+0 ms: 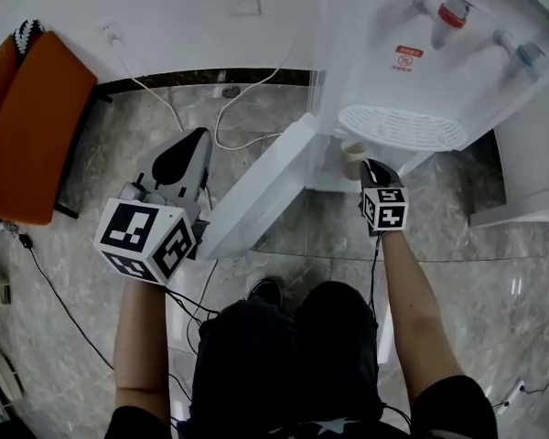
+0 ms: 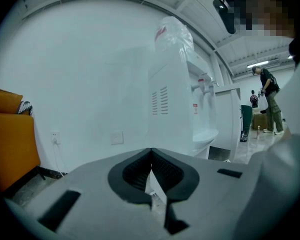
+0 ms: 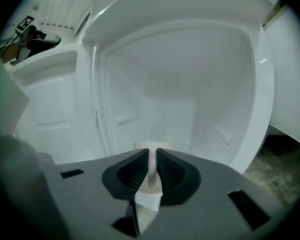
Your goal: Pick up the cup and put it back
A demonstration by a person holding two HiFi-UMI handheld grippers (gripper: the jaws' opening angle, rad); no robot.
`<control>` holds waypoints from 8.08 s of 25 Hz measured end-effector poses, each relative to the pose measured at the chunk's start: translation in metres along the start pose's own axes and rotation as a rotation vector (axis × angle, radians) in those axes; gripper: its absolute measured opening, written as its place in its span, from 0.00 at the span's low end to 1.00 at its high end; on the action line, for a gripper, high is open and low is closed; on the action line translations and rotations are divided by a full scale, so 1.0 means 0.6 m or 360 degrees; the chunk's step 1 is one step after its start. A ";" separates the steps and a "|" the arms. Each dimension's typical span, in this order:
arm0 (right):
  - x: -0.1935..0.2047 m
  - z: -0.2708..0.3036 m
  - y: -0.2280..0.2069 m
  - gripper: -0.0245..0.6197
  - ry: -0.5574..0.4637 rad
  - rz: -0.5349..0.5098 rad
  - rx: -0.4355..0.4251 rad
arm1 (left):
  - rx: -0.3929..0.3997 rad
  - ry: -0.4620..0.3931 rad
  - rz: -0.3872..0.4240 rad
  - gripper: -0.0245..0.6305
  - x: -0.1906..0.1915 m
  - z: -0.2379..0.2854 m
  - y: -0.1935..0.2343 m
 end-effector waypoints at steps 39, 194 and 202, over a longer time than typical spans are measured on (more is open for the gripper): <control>-0.308 -0.427 0.079 0.11 -0.0159 0.0270 0.0054 | 0.0672 0.0327 -0.0157 0.05 -0.187 0.010 -0.189; -0.089 -0.110 0.085 0.23 -0.0115 0.0185 0.0149 | 0.0276 0.0136 -0.0093 0.05 -0.053 0.016 -0.016; -0.214 -0.226 0.151 0.20 -0.0020 0.0220 0.0070 | 0.0186 0.0399 -0.0193 0.05 -0.126 -0.069 -0.010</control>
Point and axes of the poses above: the fingertips, and each gripper's own axes: z forward along the fingers, y to its left, x out of its underside, the point moved 9 cm from there along -z, backward along the fingers, and after that the axes turned 8 degrees about -y, right-handed, at the moved point
